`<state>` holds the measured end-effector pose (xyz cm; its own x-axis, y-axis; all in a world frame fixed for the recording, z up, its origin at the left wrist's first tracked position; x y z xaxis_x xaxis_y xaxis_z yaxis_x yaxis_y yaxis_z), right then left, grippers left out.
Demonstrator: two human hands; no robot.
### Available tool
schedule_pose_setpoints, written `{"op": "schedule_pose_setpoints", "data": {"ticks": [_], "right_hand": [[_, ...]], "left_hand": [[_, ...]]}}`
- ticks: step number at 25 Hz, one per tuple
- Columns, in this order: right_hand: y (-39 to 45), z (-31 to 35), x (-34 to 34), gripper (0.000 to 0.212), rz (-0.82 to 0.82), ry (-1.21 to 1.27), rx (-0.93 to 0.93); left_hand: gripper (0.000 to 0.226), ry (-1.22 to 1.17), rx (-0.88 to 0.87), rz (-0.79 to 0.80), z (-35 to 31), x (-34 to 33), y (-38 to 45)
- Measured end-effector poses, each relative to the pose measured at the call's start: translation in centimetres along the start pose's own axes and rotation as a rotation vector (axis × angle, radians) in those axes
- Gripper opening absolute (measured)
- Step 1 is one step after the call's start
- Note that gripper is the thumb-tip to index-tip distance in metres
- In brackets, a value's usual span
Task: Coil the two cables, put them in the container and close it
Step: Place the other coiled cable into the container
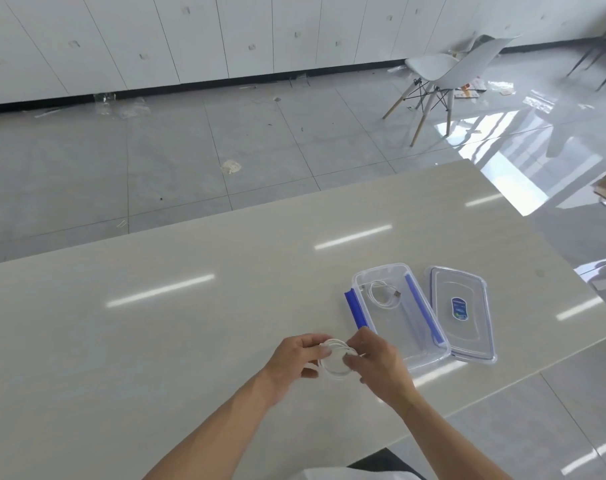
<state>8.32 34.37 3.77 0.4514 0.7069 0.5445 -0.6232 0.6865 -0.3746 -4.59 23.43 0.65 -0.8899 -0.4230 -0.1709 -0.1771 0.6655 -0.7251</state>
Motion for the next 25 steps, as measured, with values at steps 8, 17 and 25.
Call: {"op": "schedule_pose_setpoints", "data": {"ticks": [8, 17, 25], "right_hand": [[1.2, -2.0, 6.8, 0.012, 0.003, 0.156, 0.007], [4.9, -6.5, 13.3, 0.008, 0.035, -0.006, -0.047], [7.5, -5.9, 11.2, 0.021, 0.259, -0.481, 0.105]], "left_hand": [[0.012, 0.147, -0.181, -0.205, -5.1, -4.7, 2.2], [0.021, 0.712, -0.113, -0.312, -8.7, -11.5, 7.3], [0.019, 1.179, 0.073, -0.290, -9.8, -12.5, 8.9]]}}
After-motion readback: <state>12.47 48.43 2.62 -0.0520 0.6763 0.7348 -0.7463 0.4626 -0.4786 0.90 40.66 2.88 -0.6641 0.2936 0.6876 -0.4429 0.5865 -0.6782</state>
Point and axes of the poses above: each hand's wrist, its own y-axis towards the middle knuckle, its own x-axis out of the back of the hand, z = x × y, the point moved 7 cm from there along y, towards the middle knuckle, and after that the axes turned 7 degrees about x, right-handed, at the moved point
